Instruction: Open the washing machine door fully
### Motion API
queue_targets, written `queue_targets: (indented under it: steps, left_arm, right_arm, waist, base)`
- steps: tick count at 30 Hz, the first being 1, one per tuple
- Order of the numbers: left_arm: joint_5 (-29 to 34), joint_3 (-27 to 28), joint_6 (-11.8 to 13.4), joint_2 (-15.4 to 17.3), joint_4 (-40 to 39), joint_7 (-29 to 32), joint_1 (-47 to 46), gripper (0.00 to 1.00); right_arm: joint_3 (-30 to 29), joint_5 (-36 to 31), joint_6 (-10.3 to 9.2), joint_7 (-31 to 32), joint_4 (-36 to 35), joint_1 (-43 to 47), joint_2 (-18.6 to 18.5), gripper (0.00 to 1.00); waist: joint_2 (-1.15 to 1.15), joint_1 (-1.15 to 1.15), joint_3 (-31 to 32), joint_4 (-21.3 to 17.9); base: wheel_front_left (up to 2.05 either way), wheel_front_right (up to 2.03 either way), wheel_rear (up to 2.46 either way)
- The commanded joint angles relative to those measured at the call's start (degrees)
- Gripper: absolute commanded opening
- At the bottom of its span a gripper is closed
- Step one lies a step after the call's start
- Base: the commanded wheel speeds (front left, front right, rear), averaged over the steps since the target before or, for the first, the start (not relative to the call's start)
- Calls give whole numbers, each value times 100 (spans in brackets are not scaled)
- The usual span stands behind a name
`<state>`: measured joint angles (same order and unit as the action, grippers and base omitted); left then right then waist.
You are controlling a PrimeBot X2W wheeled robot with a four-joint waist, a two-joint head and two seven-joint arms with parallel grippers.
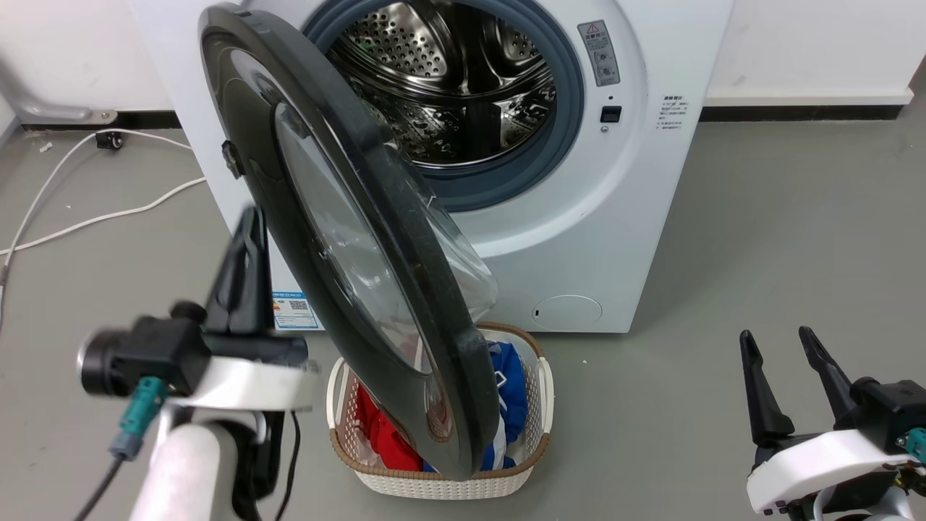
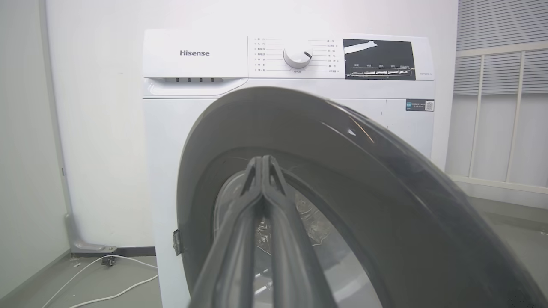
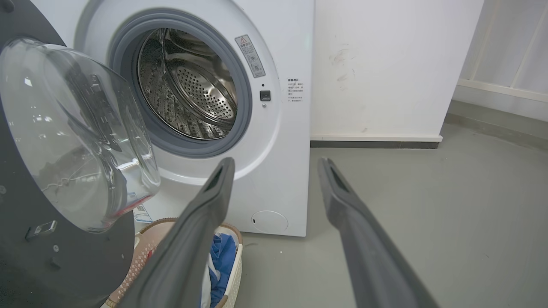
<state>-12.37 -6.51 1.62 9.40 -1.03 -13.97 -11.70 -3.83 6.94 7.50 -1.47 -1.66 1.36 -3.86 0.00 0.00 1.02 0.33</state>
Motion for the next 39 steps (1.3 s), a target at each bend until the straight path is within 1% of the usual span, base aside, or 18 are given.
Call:
queue_targets:
  steps: [1,5,6,7,10,12,14,18,21,22,29,34,36,39]
  left_arm:
    - [51,-8,48,16,-319,56,-207,0]
    - [42,-66,15,-2,-763,130,-474,0]
    - [64,-184,-3,-59,-1043,195,-639,0]
    - [64,-184,-3,-59,-1043,195,-639,0]
    - [85,-397,-47,-157,-1404,351,-851,0]
    - [60,-603,-70,-243,-1618,504,-932,0]
    - [-5,-876,-143,-336,-1807,652,-978,0]
    - [-177,-1519,-294,-469,-1906,1004,-815,0]
    - [-340,-2022,-377,-546,-1841,1220,-669,0]
    - [-495,-2474,-476,-573,-1702,1389,-523,0]
    - [-792,-3397,-658,-598,-1071,1811,-22,0]
    - [-904,-3748,-704,-480,-590,2029,302,0]
    - [-912,-3748,-650,-431,-428,2060,368,0]
    - [-850,-3608,-505,-373,-211,1974,346,0]
  right_arm:
    - [-17,-55,-1,-20,11,65,23,100]
    - [-9,-13,-1,-52,-6,79,32,100]
    - [-15,2,-1,-62,-4,87,33,100]
    - [-15,2,-1,-62,-4,87,33,100]
    - [-36,4,-1,-71,7,94,38,100]
    - [-39,9,-1,-85,17,87,43,100]
    - [-44,16,-1,-101,31,88,45,100]
    - [-53,22,-1,-133,58,109,48,100]
    - [-75,26,-1,-160,67,132,50,100]
    - [-102,34,-1,-169,79,160,57,100]
    - [-148,23,-1,-158,69,176,74,100]
    - [-213,-3,-1,-179,20,168,84,100]
    - [-216,-21,-1,-191,19,147,85,100]
    - [-251,-26,-1,-216,15,133,90,100]
  waist:
    - [0,0,24,24]
    - [0,0,30,51]
    - [0,0,29,67]
    - [0,0,29,67]
    - [0,0,25,89]
    - [0,0,22,95]
    - [0,0,18,106]
    - [0,0,21,126]
    - [0,0,25,139]
    - [0,0,23,163]
    - [0,0,-19,205]
    - [0,0,-73,248]
    - [0,0,-84,244]
    - [0,0,-106,257]
  base:
    - [0,0,0]
    - [0,0,0]
    - [0,0,0]
    - [0,0,0]
    - [0,0,0]
    - [0,0,0]
    - [0,0,0]
    - [0,0,0]
    - [0,0,0]
    - [0,0,0]
    - [0,0,0]
    - [0,0,0]
    - [0,0,0]
    - [0,0,0]
